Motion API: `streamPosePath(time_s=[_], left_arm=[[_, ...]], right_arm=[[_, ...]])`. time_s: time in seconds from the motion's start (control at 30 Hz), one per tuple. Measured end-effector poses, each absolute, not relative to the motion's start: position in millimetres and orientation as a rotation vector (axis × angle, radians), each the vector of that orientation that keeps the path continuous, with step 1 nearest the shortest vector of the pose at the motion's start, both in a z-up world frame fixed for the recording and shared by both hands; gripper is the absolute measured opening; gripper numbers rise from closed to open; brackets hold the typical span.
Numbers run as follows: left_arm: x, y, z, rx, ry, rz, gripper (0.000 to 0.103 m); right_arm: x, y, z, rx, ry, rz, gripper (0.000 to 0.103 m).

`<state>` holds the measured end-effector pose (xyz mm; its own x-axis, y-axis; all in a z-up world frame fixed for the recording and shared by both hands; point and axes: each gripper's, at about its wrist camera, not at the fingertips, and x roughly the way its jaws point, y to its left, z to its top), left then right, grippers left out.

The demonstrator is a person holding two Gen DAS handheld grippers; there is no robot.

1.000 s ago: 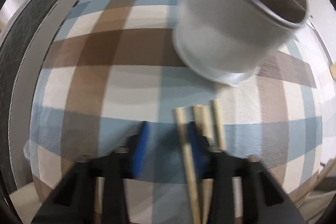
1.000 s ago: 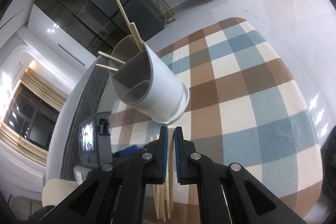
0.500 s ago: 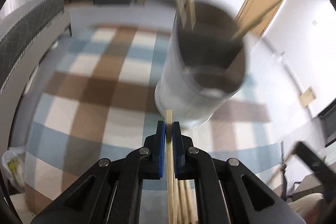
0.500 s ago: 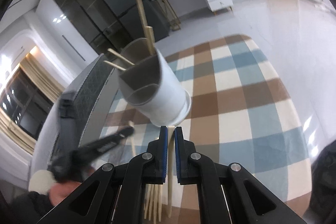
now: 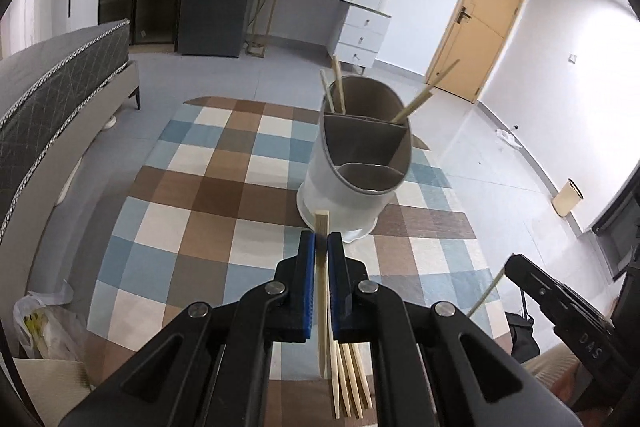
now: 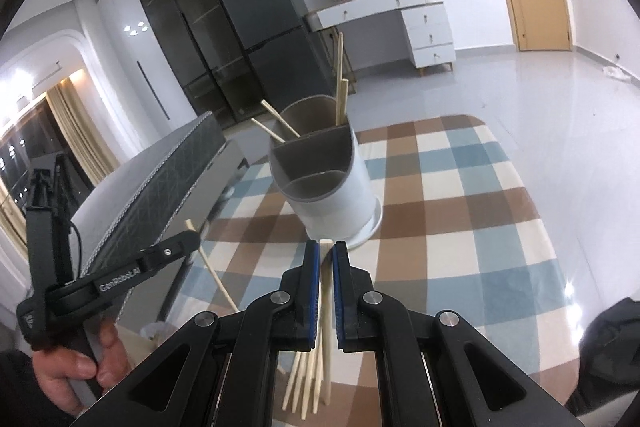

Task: Organize utensils
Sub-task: 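Lift both held chopsticks and carry them above the utensil holder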

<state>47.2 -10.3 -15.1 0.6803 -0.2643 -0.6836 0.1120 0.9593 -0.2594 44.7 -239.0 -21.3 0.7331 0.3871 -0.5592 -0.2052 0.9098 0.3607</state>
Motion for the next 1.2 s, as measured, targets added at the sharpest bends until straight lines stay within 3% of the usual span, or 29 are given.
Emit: streamPosePath(time_s=[0.7,1.2], left_arm=[[34,-10,8,-0.148,0.807,-0.241,0.002],[51,-11,62,-0.151,0.748,-0.292,0.002]], right_arm=[[25,-232,11,0.258,0.581,0.291,0.006],[45,-234,56,0.238,0.490,0.294,0.006]])
